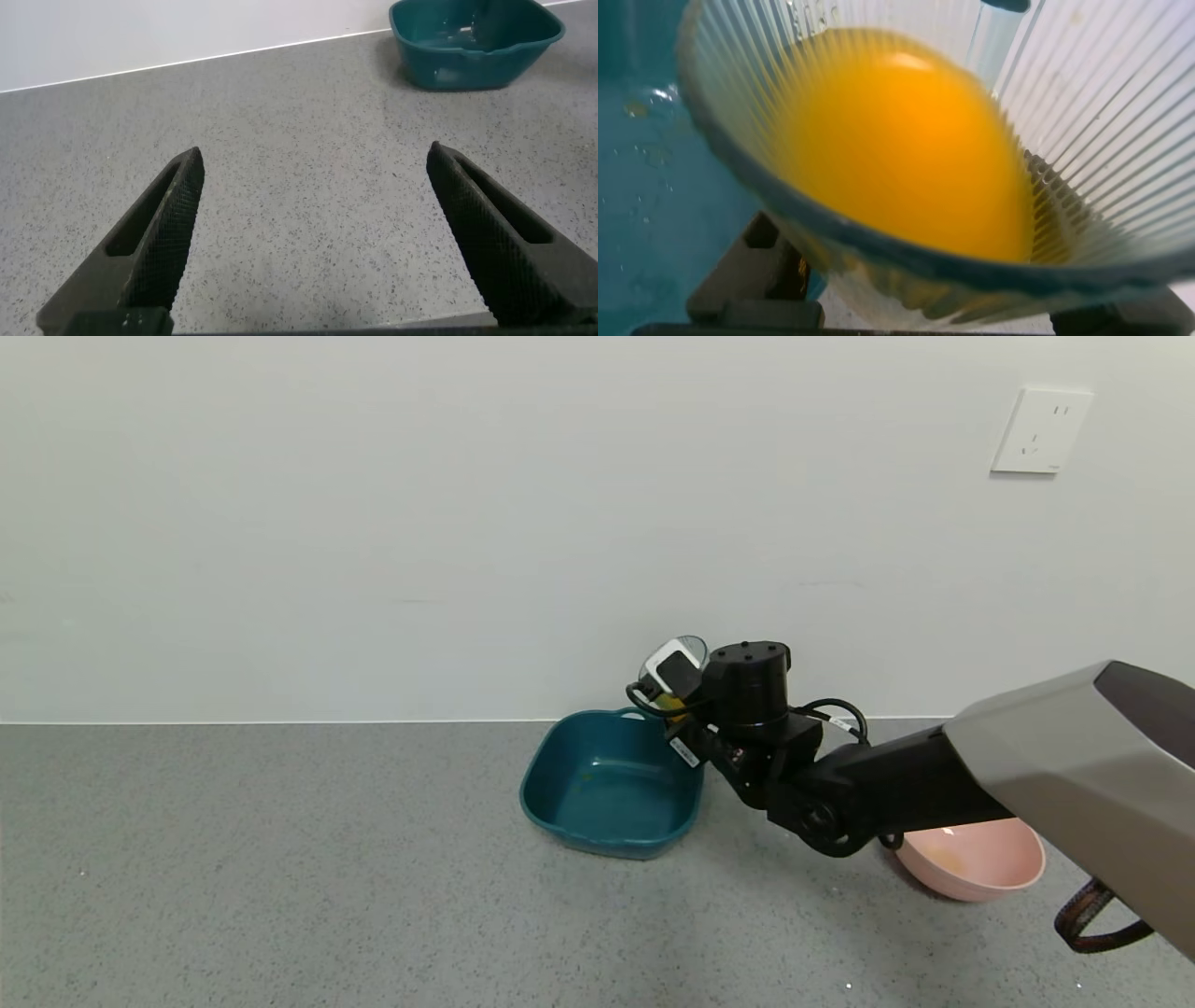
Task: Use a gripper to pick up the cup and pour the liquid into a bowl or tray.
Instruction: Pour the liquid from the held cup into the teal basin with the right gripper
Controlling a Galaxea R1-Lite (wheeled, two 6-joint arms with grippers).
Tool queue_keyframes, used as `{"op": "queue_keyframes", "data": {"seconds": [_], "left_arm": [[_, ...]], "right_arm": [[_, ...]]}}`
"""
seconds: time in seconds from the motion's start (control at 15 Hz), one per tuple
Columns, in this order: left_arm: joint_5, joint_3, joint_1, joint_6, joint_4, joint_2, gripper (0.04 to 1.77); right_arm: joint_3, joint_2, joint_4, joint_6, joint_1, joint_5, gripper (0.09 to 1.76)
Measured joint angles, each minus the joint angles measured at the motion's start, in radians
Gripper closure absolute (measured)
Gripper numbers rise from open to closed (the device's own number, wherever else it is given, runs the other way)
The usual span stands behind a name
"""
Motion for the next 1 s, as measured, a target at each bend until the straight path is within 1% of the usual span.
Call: {"op": "queue_keyframes", "data": {"seconds": [0.13,0.53,0.8,1.0], "left_arm": [[0.000,0.000,0.000,0.000,0.000,0.000,0.09],[0.000,0.000,0.000,0.000,0.000,0.000,0.09],[0.000,0.000,0.000,0.000,0.000,0.000,0.09],[0.000,0.000,0.000,0.000,0.000,0.000,0.09]], "right_arm": [[-0.023,0.000,0.043,-0.009,0.001,-0.013,0.49],[-0.037,0.001,0.090,-0.056,0.006,-0.012,0.49],[-0.038,0.004,0.096,-0.087,0.008,-0.013,0.49],[-0.038,0.008,0.098,-0.129,0.006,-0.034,0.49]]}}
